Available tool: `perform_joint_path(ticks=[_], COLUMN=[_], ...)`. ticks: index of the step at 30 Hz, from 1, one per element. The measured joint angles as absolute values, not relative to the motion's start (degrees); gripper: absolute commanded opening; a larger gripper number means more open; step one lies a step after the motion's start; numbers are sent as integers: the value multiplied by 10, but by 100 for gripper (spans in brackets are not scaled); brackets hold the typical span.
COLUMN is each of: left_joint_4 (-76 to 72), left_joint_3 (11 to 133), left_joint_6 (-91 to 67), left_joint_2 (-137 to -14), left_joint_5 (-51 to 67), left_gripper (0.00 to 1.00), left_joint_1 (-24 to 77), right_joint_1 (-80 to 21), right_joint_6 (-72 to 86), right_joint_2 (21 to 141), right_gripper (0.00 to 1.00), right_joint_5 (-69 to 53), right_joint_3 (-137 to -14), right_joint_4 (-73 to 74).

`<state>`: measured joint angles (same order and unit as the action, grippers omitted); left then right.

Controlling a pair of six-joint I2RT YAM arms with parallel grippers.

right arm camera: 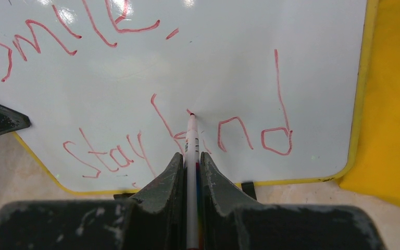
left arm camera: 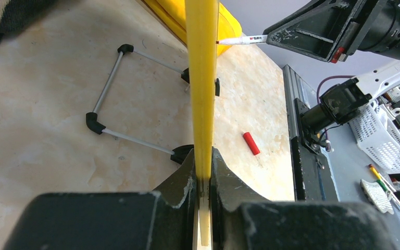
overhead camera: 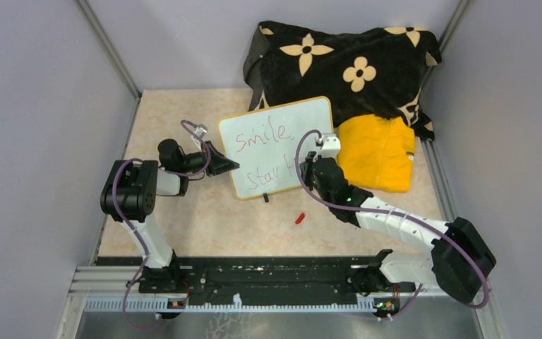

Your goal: Write a sentence on the whiteboard

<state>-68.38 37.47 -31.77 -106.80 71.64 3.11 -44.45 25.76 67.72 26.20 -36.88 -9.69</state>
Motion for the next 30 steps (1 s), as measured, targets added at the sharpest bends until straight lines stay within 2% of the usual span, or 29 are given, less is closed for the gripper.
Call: perform_joint_path(ticks=[8,19,30], left_joint_4=[-684,-684,-684], left_joint_3=[375,375,375], left_joint_6=[-317,-316,-316], left_joint_2=[-1068,-1068,-1068], left_joint_5=[717,717,718], left_gripper=[0,0,0], left_joint_1=[31,31,31], right_joint_1=[-443,-442,-433], right_joint_6=[258,257,258], right_joint_2=[653,523,397], right_gripper=[0,0,0], right_joint_5=[252,260,319], right_joint_3=[-369,-365,-262], right_joint_4=[-85,-79,-31])
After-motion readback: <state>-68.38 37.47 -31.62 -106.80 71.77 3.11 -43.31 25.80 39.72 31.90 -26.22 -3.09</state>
